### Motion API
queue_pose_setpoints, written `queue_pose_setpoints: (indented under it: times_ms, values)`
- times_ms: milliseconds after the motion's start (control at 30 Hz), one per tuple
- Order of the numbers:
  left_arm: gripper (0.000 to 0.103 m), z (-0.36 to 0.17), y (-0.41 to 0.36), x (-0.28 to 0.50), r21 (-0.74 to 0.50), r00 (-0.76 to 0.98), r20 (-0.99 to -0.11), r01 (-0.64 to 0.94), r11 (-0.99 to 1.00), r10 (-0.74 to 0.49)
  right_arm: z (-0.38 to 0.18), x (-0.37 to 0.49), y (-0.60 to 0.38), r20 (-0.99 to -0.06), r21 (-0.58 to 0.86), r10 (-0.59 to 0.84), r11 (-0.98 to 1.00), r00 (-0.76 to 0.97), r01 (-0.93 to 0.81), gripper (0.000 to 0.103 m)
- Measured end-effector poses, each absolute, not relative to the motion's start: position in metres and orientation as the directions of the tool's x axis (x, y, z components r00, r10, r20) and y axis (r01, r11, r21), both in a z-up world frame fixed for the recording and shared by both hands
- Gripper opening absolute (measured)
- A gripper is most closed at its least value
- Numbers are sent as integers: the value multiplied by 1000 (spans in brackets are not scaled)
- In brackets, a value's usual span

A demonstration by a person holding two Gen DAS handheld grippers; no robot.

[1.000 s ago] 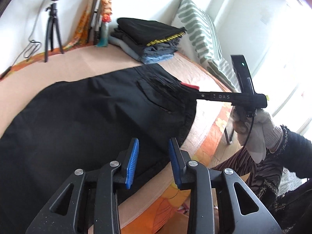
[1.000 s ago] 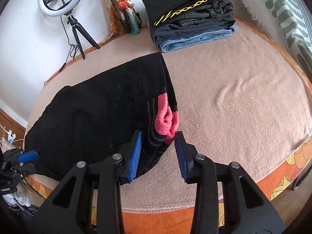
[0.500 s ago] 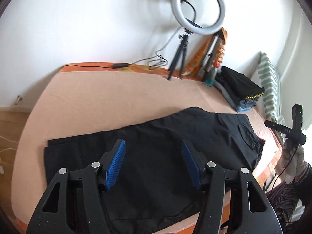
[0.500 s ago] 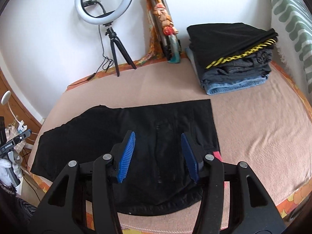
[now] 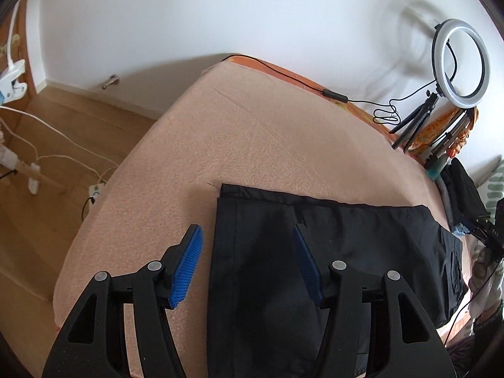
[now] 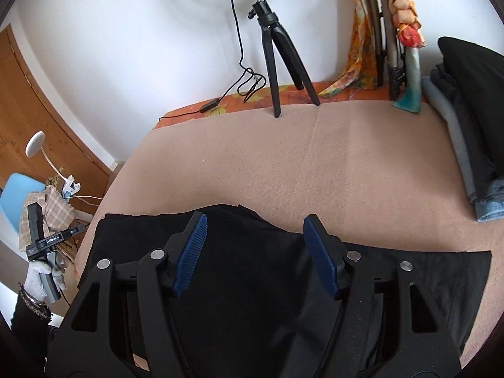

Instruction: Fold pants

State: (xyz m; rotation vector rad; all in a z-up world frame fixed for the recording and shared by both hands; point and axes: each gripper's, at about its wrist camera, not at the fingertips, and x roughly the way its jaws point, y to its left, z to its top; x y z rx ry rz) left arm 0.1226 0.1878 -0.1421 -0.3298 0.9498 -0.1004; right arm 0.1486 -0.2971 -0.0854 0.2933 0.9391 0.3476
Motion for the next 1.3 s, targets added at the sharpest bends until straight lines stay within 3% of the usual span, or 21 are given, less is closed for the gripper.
queue_pose_setpoints:
  times_ms: [167,267,533,767,833,967,1067,1300]
  values:
    - [50,-159,189,133,-301,562,-797,-52,952,-221,-112,175,-289,-755,426,439,893,486,-144,67]
    - [49,-167,188,136,-280,548,-810,-50,959,-208,-123,188,-287,-755,457,461,880,466,-130,73]
    - [48,-177,193,143,-281,541,-818,-75,957,-198,-143,204,-267,-786,451,470,880,402,-148,73]
    - [19,-179,194,144,-274,548,-814,-74,959,-191,-148,205,-254,-795,437,472,881,382,-179,73]
    - [16,-178,194,144,-270,550,-814,-77,960,-185,-148,204,-252,-792,437,475,880,383,-188,64]
    - [7,-176,194,142,-256,564,-808,-79,963,-169,-149,203,-249,-801,408,451,893,395,-191,31]
    - [3,-174,193,142,-246,575,-802,-68,967,-163,-149,203,-250,-804,384,423,906,417,-179,16]
    - [2,-169,189,144,-246,597,-785,-53,968,-167,-138,201,-249,-791,355,399,917,464,-183,10]
